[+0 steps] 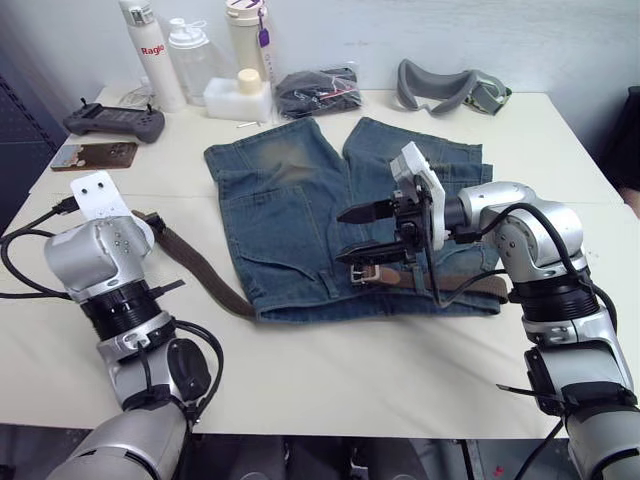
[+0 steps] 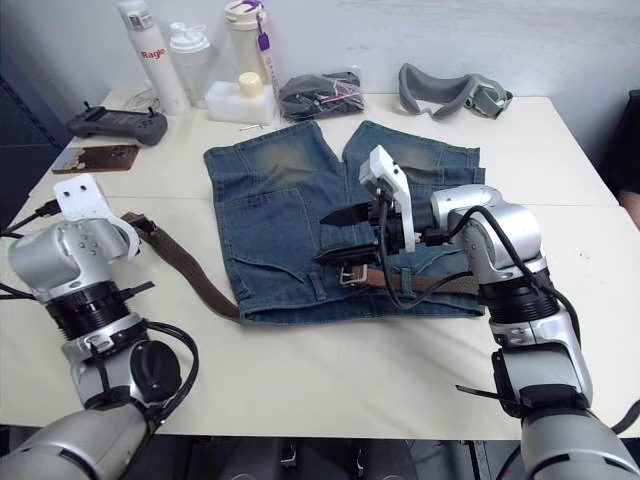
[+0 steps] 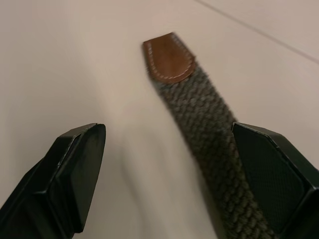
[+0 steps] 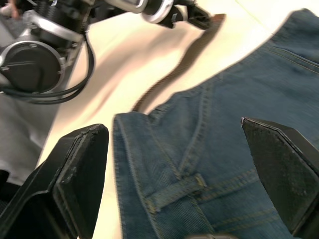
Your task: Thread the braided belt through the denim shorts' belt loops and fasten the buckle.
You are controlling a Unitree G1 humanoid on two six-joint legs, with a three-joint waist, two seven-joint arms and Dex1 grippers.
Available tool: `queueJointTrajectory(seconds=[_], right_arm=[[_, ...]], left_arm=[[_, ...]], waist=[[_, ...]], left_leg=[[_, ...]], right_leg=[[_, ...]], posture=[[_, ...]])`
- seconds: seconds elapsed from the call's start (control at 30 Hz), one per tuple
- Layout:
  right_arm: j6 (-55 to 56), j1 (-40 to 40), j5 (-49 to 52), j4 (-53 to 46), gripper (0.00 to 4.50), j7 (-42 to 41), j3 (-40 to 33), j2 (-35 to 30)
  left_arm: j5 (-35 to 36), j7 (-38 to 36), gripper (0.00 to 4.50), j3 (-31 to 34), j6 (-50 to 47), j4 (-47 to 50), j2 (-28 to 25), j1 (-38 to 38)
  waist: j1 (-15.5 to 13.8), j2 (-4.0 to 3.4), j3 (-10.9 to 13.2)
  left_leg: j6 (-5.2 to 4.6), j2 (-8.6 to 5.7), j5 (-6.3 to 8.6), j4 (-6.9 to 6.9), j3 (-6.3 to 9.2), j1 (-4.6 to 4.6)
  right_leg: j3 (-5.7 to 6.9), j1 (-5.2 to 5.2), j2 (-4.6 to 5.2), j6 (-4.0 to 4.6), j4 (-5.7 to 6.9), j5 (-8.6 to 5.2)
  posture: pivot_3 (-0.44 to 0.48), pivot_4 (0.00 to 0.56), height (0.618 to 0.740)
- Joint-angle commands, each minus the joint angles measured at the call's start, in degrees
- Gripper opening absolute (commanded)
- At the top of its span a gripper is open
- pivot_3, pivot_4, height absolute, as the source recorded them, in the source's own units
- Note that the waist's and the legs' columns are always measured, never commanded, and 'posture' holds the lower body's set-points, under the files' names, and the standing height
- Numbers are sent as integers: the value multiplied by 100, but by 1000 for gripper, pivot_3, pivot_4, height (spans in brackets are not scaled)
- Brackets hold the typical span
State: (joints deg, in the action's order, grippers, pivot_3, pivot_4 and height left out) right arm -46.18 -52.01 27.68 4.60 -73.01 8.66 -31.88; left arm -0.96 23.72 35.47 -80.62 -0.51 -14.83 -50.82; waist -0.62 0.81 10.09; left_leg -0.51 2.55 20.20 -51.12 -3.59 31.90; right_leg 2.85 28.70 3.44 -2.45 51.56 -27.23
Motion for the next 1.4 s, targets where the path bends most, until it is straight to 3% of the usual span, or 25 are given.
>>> queueJointTrajectory(seconds=[0.03, 0.37, 0.6, 0.7, 0.97, 1.03, 1.27, 1.4], right_arm=[[106, -59, 43, -130, 4500, 115, -93, 23], [115, -30, 78, -183, 4500, 224, -144, -79], [249, -69, -48, -29, 4500, 289, -112, -125], [293, -75, -91, 8, 4500, 373, -100, -68], [411, -136, -258, 223, 4500, 567, -65, -43], [470, -151, -326, 291, 4500, 592, -52, -26], [624, -195, -473, 447, 4500, 657, -76, 40], [676, -198, -536, 485, 4500, 679, -98, 27]], left_arm=[[-68, 52, 4427, 60, 91, 115, 144, -199], [-50, -39, 4427, -210, 422, -275, 297, -476], [-480, 563, 4427, -248, 288, -687, 578, -427], [-615, 784, 3550, -229, 240, -832, 732, -480], [-1095, 1229, 17, -339, -136, -761, 686, -528], [-1157, 1265, 17, -361, -176, -735, 734, -556], [-1167, 648, 17, -1528, 84, -430, 627, -369], [-1307, -111, 17, -2883, 1189, 61, 65, -201]], waist=[[0, 0, 0], [4, 2, 1], [0, 2, 1], [0, 2, 1], [87, 2, 1], [81, 2, 1], [51, 5, 3], [61, 6, 6]], left_leg=[[0, 0, 0, 0, 0, 0], [5, 1, -1, 1, 0, -1], [5, 0, 0, 2, 1, -1], [5, 0, 0, 2, 1, -4], [17, 5, 4, 18, -13, -22], [21, 7, 5, 22, -19, -28], [28, 6, 6, 18, -18, -27], [29, 6, 6, 17, -18, -26]], right_leg=[[0, 0, 0, 0, 0, 0], [2, 0, 0, 0, 0, 0], [2, -2, 0, 0, -3, 0], [3, -4, 0, 0, -3, 0], [2, -5, -1, 0, -3, 0], [1, -6, -1, 0, -3, 0], [3, -7, 1, 0, -3, 0], [3, -6, 1, 1, -4, 0]], posture=[[0, 150, 656], [0, 150, 656], [0, 150, 656], [0, 150, 656], [0, 150, 656], [0, 150, 656], [0, 150, 656], [0, 150, 656]])
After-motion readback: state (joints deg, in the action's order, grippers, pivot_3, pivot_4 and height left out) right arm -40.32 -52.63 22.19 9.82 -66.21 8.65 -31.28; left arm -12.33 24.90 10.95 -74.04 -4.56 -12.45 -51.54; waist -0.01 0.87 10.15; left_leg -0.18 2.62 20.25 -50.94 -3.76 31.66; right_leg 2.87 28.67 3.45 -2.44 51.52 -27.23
